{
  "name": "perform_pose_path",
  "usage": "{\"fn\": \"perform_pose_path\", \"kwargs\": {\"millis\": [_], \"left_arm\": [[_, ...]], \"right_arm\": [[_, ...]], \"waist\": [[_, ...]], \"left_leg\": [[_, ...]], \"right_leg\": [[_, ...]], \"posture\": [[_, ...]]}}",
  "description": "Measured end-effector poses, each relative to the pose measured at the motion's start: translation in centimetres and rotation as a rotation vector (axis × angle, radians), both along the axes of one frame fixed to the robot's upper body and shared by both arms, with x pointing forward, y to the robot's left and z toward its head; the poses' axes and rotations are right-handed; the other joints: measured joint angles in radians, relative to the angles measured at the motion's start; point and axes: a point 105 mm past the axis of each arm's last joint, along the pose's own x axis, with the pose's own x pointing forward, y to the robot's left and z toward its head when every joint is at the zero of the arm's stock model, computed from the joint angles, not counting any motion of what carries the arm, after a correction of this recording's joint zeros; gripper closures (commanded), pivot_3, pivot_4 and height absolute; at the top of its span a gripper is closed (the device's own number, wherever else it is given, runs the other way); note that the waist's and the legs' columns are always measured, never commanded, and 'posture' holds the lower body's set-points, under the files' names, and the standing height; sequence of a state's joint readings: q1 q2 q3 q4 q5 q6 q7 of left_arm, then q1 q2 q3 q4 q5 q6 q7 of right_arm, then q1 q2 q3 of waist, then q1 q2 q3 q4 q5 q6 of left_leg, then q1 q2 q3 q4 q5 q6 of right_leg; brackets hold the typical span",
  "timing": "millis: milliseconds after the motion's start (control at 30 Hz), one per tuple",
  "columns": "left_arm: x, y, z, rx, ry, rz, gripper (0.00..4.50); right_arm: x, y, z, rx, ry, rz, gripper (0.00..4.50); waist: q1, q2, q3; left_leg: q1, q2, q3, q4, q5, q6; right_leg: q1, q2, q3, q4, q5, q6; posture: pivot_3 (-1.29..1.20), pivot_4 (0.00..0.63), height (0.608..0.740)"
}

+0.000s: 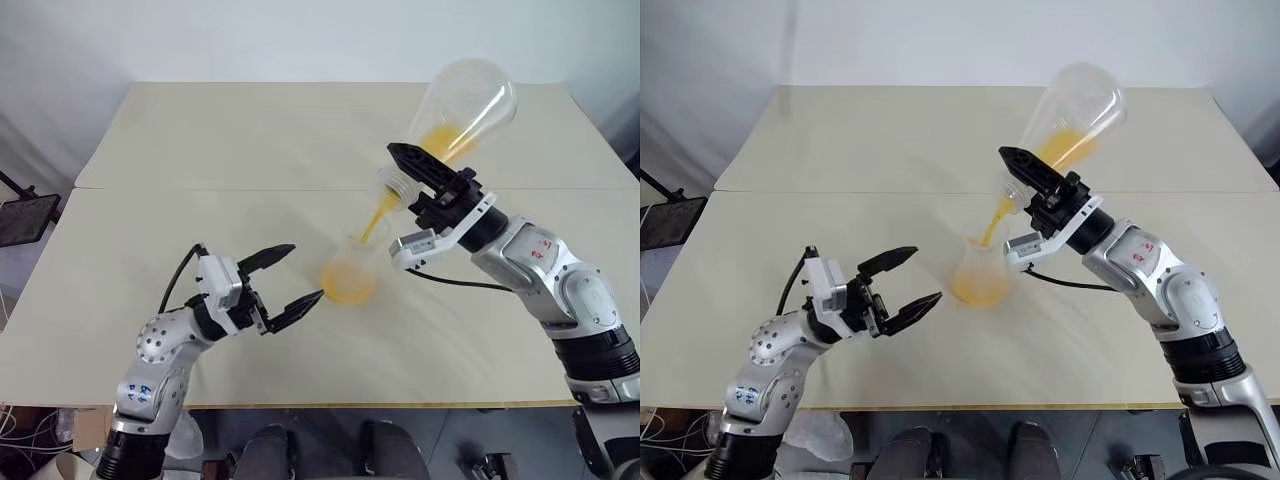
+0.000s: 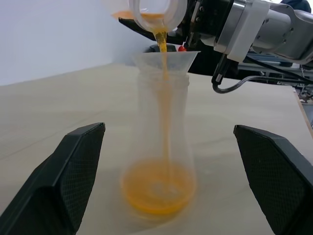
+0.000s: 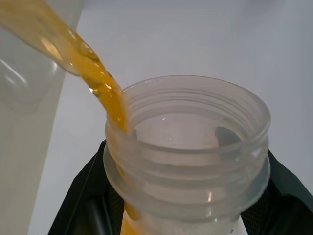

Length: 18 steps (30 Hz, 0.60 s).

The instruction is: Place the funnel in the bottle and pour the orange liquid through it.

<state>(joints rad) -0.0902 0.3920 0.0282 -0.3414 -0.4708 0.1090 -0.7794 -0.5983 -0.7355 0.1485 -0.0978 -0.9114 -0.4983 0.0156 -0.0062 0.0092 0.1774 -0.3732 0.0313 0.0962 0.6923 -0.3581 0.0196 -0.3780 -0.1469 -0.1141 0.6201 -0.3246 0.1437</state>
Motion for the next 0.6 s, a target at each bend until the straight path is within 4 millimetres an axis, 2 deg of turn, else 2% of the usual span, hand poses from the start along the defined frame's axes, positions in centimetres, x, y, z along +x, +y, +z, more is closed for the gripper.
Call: {"fn": "perform_pose_path", "kwargs": {"millis": [200,600], "left_arm": [[-0.4,0.8,-0.4,0.018,0.014,0.020,0.00],[-1.6,2.8,1.0,0.076,0.010,0.034,0.00]], "right_arm": [[0.1,-0.1,0.0,0.001,0.000,0.000,2.02],[0.0,0.1,0.5,0.002,-0.015,0.008,2.02]], "waist": [[0.000,0.000,0.000],[-0.005,0.000,0.000]], "left_leg": [[0.000,0.001,0.000,0.000,0.000,0.000],[0.000,0.002,0.000,0.000,0.000,0.000]], "right_leg": [[0.000,0.000,0.000,0.000,0.000,0.000],[0.000,0.000,0.000,0.000,0.000,0.000]], "posture": [[0.00,0.150,0.740],[0.00,0.150,0.740]]}}
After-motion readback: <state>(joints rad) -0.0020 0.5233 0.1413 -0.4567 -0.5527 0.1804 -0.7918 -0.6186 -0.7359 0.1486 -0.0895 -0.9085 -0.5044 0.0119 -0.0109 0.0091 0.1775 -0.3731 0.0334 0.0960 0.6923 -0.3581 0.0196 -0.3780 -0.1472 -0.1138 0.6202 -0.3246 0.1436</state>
